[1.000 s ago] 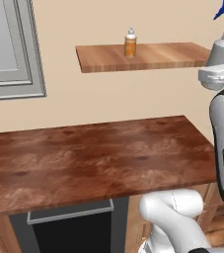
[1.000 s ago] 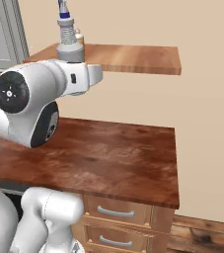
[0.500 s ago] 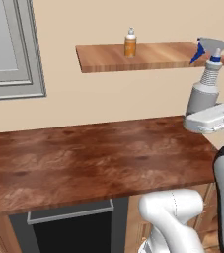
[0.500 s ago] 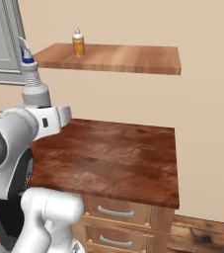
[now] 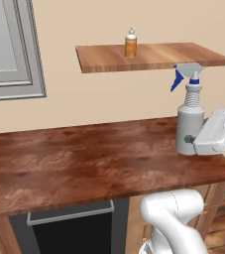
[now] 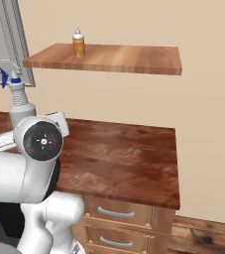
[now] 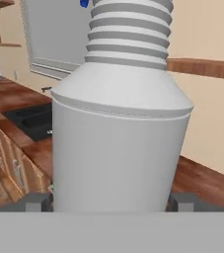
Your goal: Locate and retrieve the soap dispenser and spray from the cabinet. Place them next to the sink.
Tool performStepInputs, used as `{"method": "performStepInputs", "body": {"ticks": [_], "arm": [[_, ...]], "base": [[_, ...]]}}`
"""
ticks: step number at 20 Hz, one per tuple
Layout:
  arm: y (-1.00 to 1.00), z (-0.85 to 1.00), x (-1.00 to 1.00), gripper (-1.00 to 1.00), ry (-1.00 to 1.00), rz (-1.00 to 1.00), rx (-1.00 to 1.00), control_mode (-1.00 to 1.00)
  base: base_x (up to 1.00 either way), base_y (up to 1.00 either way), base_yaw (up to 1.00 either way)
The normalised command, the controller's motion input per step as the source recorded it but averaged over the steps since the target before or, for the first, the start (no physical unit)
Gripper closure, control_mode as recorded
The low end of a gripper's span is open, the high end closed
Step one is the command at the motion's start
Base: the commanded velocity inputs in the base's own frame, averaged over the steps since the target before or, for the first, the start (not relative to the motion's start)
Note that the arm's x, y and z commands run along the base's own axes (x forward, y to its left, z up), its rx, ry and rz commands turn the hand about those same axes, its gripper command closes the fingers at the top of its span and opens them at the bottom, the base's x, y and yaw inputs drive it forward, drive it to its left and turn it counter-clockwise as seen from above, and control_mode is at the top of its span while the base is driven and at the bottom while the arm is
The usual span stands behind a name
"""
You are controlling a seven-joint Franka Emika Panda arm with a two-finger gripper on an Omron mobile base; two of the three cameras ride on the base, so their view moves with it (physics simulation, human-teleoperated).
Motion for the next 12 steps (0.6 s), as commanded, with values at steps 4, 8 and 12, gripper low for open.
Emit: {"method": "performStepInputs", "body": {"ticks": [4, 8, 12], "arm": [[0.36, -0.51, 0.04, 1.0, 0.0, 0.26, 0.0, -1.0], [0.15, -0.51, 0.19, 1.0, -0.12, 0.18, 0.02, -1.0], [0.02, -0.36, 0.12, 1.0, -0.16, 0.11, 0.08, -1.0]], "base": [[0.0, 0.0, 0.0], [0.0, 0.0, 0.0], [0.0, 0.0, 0.0]]}}
